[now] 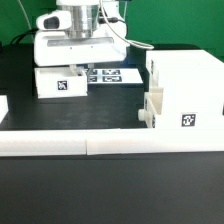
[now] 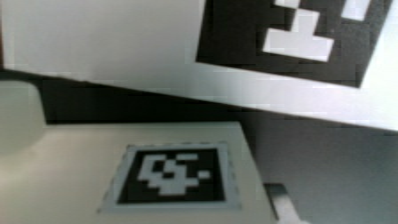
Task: Assemble drawer
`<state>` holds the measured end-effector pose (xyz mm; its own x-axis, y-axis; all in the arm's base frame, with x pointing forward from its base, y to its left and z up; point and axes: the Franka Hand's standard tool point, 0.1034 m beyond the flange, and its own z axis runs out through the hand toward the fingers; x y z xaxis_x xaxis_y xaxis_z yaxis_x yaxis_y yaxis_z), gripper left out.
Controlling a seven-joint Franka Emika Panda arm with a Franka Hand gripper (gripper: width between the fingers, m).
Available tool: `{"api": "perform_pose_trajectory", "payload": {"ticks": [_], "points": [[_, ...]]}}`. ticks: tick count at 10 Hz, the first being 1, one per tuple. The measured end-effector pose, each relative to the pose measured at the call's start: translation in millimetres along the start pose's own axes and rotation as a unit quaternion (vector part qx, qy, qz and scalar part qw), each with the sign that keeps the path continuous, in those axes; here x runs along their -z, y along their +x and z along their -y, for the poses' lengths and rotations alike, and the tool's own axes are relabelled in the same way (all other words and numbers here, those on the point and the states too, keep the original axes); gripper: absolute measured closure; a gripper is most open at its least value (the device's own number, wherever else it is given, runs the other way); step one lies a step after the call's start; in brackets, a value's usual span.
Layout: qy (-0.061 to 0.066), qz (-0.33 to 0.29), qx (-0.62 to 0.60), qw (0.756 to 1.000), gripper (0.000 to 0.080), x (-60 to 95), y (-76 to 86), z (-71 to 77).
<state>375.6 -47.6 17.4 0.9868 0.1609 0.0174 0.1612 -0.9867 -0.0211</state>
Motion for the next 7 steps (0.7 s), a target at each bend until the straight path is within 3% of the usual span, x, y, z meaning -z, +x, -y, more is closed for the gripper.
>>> {"api": "perform_pose_trajectory", "payload": {"ticks": [1, 3, 4, 7], "points": [[-0.001, -0.006, 0.01, 1.0, 0.0757, 14.7, 13.4, 10.0], [0.001, -0.006, 0.013, 1.0, 0.0757, 25.4, 29.8, 21.3], [0.001, -0.009, 0.02, 1.0, 0.0757, 32.4, 45.9, 24.4], [0.0, -0.019, 0.064, 0.998, 0.0757, 41.6, 79.4, 14.9]]}}
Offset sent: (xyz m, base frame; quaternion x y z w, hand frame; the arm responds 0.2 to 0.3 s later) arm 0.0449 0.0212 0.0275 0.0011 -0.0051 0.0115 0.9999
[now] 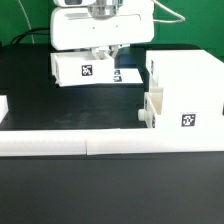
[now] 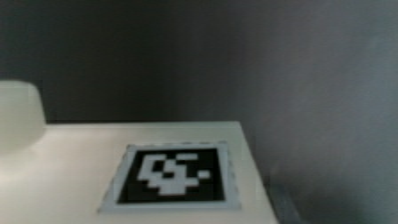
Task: Assemble drawer
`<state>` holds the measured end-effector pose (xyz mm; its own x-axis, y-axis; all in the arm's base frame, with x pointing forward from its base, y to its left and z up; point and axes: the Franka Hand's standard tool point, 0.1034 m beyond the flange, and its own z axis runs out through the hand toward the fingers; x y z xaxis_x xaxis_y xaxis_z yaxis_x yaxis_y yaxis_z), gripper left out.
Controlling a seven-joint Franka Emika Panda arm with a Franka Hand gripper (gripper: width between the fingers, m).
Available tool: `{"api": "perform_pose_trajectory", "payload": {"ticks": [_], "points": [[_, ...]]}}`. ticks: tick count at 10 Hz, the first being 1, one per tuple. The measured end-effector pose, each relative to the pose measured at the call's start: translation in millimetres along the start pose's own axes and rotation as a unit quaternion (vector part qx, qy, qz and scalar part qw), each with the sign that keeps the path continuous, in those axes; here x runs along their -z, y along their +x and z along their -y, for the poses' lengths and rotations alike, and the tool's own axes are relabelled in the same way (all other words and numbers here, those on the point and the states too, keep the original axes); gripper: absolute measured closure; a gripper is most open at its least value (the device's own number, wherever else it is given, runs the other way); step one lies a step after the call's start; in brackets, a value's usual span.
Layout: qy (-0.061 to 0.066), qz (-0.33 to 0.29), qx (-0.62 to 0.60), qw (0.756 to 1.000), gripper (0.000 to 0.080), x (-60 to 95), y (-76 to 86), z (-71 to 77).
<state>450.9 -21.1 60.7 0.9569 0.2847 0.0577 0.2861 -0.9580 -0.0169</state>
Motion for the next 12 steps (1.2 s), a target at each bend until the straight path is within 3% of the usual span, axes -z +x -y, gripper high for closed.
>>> {"api": "perform_pose_trajectory", "payload": {"ticks": [3, 6, 7, 11, 12], "points": [[0.001, 0.003, 0.012, 1.0, 0.0757, -2.0, -3.6, 2.5], [0.001, 0.004, 0.114, 0.993, 0.0757, -2.4, -3.9, 0.8], [0.002, 0.006, 0.175, 0.984, 0.0757, -2.6, -1.3, -6.1], [-0.001, 0.005, 0.347, 0.938, 0.0757, 2.7, 32.4, -24.7], [0.0, 0.006, 0.375, 0.927, 0.0757, 2.6, 33.7, -27.6]]}}
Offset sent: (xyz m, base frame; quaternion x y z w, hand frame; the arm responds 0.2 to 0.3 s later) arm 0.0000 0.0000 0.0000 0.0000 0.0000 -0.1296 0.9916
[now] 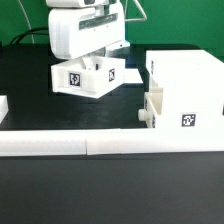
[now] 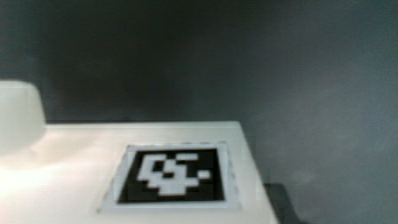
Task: Assemble drawer
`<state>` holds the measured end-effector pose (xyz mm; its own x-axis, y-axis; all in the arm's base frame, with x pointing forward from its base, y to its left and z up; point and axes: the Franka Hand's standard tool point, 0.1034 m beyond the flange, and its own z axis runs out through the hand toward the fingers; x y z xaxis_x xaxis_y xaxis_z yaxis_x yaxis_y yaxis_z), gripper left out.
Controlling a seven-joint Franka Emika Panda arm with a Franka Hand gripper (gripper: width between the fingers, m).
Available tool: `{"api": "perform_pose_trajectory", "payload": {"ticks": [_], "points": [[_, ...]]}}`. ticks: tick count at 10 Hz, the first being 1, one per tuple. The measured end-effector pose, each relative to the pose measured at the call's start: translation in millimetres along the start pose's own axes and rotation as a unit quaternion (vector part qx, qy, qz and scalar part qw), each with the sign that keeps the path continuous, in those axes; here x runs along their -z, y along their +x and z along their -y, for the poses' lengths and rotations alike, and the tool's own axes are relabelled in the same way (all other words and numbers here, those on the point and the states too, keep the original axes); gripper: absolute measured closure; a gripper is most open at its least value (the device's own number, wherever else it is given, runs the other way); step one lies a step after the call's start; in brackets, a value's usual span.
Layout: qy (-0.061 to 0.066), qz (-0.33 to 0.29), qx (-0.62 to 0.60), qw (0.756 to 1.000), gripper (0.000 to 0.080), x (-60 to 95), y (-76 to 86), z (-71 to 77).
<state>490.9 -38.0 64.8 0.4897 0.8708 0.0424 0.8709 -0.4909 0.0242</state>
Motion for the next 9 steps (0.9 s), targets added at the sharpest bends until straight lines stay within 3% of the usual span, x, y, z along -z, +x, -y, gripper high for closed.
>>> {"api": "perform_pose_trajectory", "payload": {"ticks": [6, 9], "points": [[0.003, 0.013, 0.178, 0.984, 0.0757, -1.8, -9.3, -4.4], [0.007, 0.018, 0.192, 0.981, 0.0757, -3.1, 0.2, -20.3]]}}
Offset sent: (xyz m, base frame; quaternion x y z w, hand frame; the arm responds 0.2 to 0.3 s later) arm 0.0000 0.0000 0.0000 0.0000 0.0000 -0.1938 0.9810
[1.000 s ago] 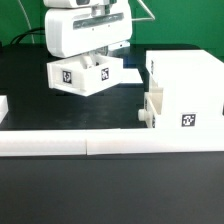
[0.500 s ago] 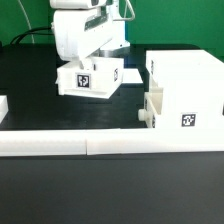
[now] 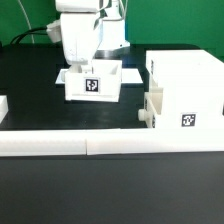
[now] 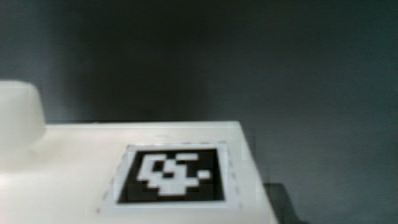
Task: Assemble drawer
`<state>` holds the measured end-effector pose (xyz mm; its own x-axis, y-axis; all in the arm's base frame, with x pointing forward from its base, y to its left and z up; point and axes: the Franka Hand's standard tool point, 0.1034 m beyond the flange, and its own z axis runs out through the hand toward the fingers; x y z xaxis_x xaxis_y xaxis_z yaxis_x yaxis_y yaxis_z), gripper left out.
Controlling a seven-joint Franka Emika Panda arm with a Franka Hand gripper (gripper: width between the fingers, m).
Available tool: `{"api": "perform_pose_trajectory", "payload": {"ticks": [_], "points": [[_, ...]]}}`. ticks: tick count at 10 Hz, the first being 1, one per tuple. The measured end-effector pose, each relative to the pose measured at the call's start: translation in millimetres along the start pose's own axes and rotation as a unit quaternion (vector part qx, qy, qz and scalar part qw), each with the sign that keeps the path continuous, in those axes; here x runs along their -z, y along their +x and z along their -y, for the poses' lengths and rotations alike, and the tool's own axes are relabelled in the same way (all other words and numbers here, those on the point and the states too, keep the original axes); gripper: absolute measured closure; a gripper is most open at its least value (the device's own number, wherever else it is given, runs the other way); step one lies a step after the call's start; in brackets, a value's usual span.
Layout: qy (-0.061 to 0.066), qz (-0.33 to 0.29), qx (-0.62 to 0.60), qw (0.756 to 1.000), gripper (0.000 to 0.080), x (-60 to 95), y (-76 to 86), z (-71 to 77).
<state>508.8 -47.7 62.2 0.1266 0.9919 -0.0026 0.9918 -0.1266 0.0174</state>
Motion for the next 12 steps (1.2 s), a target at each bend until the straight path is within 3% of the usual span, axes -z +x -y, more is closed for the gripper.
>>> {"api": "perform_pose_trajectory", "payload": {"ticks": [3, 4, 9, 12], "points": [[0.013, 0.001, 0.009, 1.0, 0.0757, -1.4, 5.0, -14.8], [0.028, 0.001, 0.022, 0.999, 0.0757, -4.9, 0.9, -17.2], [0.028, 0.001, 0.017, 0.999, 0.0757, -6.1, 0.9, -16.4], [0.024, 0.0, 0.02, 1.0, 0.0757, -0.6, 13.2, -24.1]]}}
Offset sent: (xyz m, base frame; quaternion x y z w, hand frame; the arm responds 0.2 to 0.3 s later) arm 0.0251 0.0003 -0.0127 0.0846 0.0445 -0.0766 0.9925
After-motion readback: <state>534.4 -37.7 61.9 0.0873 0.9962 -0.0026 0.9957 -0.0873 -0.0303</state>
